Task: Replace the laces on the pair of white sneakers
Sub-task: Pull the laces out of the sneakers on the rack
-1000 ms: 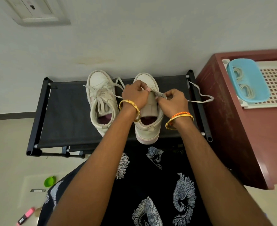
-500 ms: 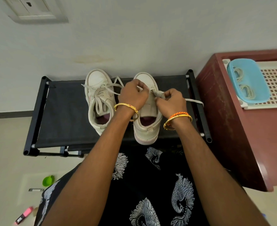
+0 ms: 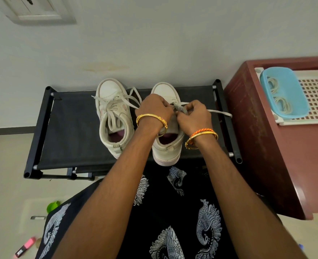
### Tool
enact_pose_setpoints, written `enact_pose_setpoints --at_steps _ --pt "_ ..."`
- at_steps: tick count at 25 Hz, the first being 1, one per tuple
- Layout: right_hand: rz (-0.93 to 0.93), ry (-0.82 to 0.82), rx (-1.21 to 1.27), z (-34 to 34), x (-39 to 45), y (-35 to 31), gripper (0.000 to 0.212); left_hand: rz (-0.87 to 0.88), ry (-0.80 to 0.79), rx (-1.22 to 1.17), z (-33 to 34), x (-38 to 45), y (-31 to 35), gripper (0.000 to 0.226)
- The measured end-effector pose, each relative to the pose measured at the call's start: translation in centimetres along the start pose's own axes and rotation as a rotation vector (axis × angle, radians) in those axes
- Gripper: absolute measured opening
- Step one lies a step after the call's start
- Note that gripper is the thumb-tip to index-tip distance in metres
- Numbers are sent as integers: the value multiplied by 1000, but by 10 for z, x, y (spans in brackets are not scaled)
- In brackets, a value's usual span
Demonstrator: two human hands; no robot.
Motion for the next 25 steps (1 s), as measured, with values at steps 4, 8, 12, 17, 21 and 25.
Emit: enact_pose_setpoints --at_steps 4,8,12,17,21,25 --pt "-15 -5 -8 -1 -1 -2 12 7 -20 18 2 1 1 20" --pt "-4 -24 -8 -1 0 -1 12 -46 -67 -175 2 6 -10 18" --pt "3 -20 -29 -1 2 -1 12 -10 94 -257 -17 5 -13 2" --pt "21 -15 -36 -2 2 4 12 73 106 -835 -42 7 -7 18" --pt "18 -6 -46 -1 4 3 13 -4 119 -1110 -53 12 -17 24" --pt "13 9 -67 0 3 1 13 71 25 -565 -36 8 -8 18"
Point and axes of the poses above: each hand's wrist, its own x-axis towards the middle knuckle, its own z-axis out of the palm, y = z × x, the point moved 9 cm from there along x, towards the middle knuckle, and after that the axes turned 12 degrees about -x, right-handed, at the moved point
